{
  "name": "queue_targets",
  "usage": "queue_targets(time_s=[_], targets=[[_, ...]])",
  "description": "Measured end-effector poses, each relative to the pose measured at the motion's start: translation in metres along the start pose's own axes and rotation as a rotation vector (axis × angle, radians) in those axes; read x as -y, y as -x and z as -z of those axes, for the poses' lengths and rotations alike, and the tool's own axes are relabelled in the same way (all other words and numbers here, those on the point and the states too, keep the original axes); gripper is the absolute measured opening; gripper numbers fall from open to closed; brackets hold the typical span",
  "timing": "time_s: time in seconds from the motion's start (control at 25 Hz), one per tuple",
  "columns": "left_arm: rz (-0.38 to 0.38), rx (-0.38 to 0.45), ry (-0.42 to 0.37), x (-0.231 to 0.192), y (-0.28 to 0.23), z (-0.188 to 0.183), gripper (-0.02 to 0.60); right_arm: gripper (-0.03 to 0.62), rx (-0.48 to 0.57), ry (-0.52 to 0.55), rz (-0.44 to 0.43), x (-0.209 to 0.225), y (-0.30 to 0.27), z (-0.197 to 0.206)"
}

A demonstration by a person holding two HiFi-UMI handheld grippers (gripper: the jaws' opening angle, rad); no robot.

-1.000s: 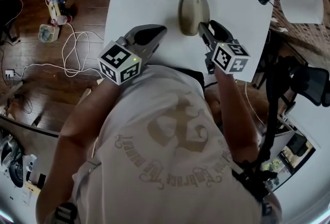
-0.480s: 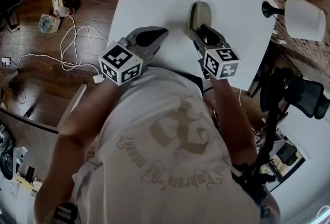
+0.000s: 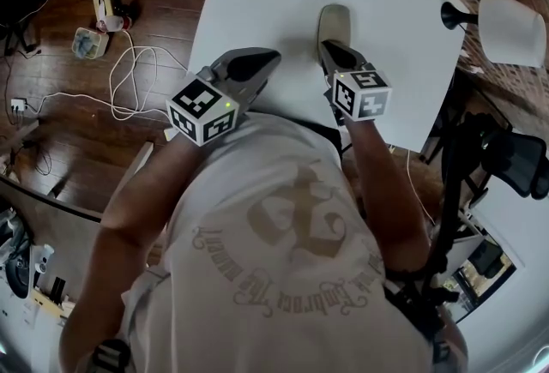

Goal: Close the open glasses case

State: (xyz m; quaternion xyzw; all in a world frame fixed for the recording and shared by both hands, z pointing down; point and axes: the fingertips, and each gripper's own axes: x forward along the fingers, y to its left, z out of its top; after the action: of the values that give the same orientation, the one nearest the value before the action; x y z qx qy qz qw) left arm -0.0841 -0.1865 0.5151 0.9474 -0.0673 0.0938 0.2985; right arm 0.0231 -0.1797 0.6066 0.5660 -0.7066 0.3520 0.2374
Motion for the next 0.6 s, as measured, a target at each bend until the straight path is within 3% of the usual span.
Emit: queue_targets(time_s=[0.6], targets=[[-0.025, 0.009, -0.024, 0.011, 0.000, -0.003, 0.006, 0.008, -0.036, -0.091, -0.005, 0.004, -0.006, 0.003]])
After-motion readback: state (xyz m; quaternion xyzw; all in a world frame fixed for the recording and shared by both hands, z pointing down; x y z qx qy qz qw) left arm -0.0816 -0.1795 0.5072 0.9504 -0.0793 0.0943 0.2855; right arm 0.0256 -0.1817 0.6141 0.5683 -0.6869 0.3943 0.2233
